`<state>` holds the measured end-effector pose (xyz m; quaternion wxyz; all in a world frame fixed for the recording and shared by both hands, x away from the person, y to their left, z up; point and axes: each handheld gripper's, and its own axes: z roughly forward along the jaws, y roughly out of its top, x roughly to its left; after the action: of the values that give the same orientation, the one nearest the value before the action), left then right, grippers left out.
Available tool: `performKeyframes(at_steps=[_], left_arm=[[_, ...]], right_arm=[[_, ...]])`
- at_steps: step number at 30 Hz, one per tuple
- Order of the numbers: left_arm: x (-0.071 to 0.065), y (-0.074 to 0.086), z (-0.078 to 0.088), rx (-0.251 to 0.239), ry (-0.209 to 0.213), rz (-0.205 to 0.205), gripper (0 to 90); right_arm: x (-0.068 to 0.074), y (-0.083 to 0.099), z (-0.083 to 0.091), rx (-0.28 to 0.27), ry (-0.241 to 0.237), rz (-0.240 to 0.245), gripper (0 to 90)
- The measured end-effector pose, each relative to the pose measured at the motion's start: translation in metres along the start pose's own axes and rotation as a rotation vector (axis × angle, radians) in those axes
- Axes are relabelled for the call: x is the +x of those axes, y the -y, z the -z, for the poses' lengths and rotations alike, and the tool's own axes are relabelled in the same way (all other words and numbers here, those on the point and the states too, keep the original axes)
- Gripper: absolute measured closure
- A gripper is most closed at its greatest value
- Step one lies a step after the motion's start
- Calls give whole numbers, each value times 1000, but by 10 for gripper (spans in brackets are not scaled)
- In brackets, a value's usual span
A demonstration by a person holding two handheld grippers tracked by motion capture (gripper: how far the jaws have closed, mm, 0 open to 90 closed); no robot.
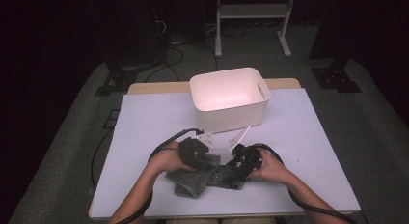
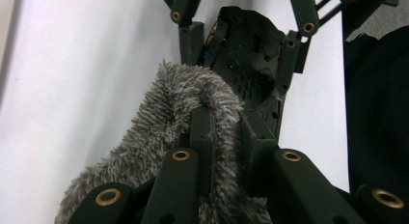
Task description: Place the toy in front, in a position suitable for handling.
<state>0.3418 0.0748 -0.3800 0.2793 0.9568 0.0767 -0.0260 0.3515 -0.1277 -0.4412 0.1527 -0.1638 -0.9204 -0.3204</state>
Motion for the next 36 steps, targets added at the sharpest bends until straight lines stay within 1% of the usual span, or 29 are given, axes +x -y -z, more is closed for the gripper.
performKeyframes(at_steps=[1,4,7,10,14,17,19,20,22,26,27,30,33,34,36], left_arm=[[0,0,1,-3,-1,1,786],[2,-1,3,-11,-6,3,786],[2,-4,6,-18,-10,1,786],[3,-8,8,-14,-15,-7,786],[4,-11,8,-18,-14,3,782],[5,-13,5,-12,8,-3,782],[3,-14,1,1,19,1,782],[3,-14,0,-1,25,6,782],[3,-14,-2,2,42,9,782],[3,-12,-4,5,63,22,781],[3,-11,-4,0,73,26,780],[3,-9,-2,-11,99,29,779],[1,-6,0,-24,108,28,777],[0,-5,0,-32,114,37,777],[0,-5,1,-34,116,32,778]], right_arm=[[2,1,0,-6,9,5,283],[3,1,0,-11,14,7,285],[6,2,0,-19,30,27,287],[12,2,1,-20,63,65,293],[22,3,2,-23,107,129,305],[28,6,3,-33,137,179,313],[32,8,3,-38,155,204,319],[36,10,3,-46,162,229,324],[38,12,3,-56,173,249,327],[39,15,4,-72,173,258,335],[40,16,5,-88,172,258,373],[41,16,7,-98,174,265,399],[45,16,8,-101,191,280,410],[45,17,8,-99,193,283,417],[46,17,8,-109,191,287,429]])
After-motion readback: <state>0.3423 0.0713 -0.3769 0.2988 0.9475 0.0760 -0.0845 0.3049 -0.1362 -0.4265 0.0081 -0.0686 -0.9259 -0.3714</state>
